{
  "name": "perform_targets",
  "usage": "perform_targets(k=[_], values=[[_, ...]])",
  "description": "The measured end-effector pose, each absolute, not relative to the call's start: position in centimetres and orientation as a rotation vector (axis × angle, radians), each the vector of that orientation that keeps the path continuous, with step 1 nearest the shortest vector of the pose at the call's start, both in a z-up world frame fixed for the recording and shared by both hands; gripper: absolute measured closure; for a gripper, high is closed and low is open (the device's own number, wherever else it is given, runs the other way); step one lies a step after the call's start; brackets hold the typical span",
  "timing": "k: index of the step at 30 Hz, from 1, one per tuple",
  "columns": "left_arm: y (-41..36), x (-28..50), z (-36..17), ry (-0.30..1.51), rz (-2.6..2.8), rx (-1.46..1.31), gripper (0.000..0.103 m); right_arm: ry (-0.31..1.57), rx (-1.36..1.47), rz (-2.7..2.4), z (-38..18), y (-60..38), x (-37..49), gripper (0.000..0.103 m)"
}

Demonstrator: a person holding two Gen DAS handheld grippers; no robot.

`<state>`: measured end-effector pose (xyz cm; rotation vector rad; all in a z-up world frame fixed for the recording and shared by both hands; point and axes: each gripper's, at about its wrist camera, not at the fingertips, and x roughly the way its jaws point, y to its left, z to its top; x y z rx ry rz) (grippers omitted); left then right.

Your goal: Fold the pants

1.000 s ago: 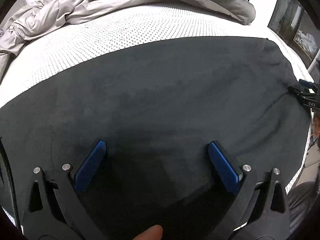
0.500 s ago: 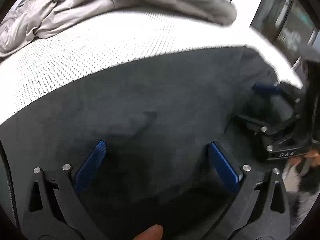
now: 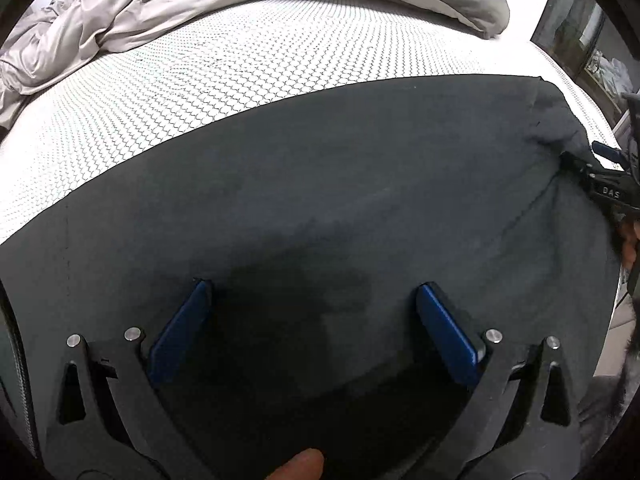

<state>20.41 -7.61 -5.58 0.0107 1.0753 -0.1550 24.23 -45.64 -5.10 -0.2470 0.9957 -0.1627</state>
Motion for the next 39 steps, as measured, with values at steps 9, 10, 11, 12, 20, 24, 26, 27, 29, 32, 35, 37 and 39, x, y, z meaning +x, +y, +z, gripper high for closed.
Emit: perform_targets(k=[9,10,11,12,20,24,26,27,29,32,35,37,39], values=[[-9.4,23.7,-3.6,1.014,-0.206,-0.113,0.001,0.952,-0.275,0.146,-2.8,-35.6,23.0,0.005],[-10.0,24.3,-4.2,1.025,-0.203,-0.088,0.001,0.977,-0.286,0.170,-3.5,-34.7,23.7,0.005],[-10.2,24.6,-4.7,1.034,-0.189,-0.062,0.001,1.000,-0.284,0.190,-4.4,-34.6,24.8,0.005],[-10.6,24.8,-5.1,1.041,-0.171,-0.034,0.001,1.021,-0.276,0.201,-5.2,-35.1,26.5,0.005],[-8.4,24.0,-5.6,1.050,-0.159,-0.043,0.001,1.004,-0.325,-0.221,-5.8,-45.3,27.9,0.004],[-8.1,24.4,-5.7,1.054,-0.145,-0.028,0.001,0.995,-0.234,-0.205,-4.9,-47.3,27.1,0.004],[-8.2,24.2,-4.8,1.036,-0.143,-0.032,0.001,0.962,-0.293,-0.228,-3.6,-46.0,26.1,0.004],[-8.1,23.9,-4.1,1.010,-0.146,-0.043,0.001,0.938,-0.310,-0.223,-3.0,-45.3,25.5,0.004],[-8.1,24.2,-2.5,0.953,-0.147,-0.062,0.001,0.907,-0.306,-0.167,-1.8,-43.5,24.7,0.004],[-8.2,26.0,-2.0,0.908,-0.119,-0.096,0.001,0.905,-0.242,-0.010,-1.1,-39.7,25.4,0.004],[-8.1,27.6,-4.0,0.976,-0.083,-0.129,0.001,0.942,-0.160,0.151,-2.2,-35.7,26.4,0.006],[-8.0,28.2,-5.1,1.010,-0.069,-0.126,0.001,0.986,-0.181,0.207,-3.7,-33.5,26.7,0.014],[-7.9,28.2,-5.3,1.008,-0.075,-0.123,0.001,1.019,-0.232,0.231,-5.2,-33.2,27.9,0.019]])
